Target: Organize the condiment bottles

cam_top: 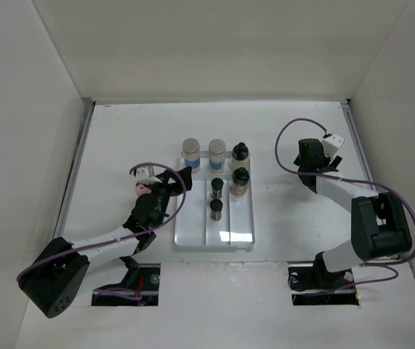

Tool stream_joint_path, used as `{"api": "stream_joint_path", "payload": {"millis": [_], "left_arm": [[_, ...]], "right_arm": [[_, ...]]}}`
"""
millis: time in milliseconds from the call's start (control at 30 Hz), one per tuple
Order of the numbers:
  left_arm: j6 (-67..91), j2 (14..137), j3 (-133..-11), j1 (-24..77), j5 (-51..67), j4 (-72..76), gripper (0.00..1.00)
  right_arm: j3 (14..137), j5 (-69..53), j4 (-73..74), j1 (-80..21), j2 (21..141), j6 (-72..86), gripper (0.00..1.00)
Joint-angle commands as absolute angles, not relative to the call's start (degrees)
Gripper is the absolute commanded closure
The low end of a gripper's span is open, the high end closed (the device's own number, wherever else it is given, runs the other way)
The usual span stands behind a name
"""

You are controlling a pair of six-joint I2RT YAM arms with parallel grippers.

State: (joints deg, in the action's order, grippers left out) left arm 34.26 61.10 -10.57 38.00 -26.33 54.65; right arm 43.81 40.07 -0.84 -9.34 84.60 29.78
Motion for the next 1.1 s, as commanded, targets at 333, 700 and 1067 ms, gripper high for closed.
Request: {"api": "stream_joint_path", "payload": {"millis": [333,700,1067], "left_arm": [[33.66,60.91,-11.87,38.10,-26.19,58.01,0.13],[33.75,61.17,-12.13,38.01,-26.02,57.66,0.13],[33.31,60.91,-12.39,38.36,-26.54,57.30,0.13]], "right_arm": [[41.50,40.25,-3.26,-17.77,74.91,30.15,0.41],[37.79,42.80,13.79,-48.09,54.32,37.61,0.44],[42.01,42.71,7.30,-63.14,65.12,35.52,0.44]]}}
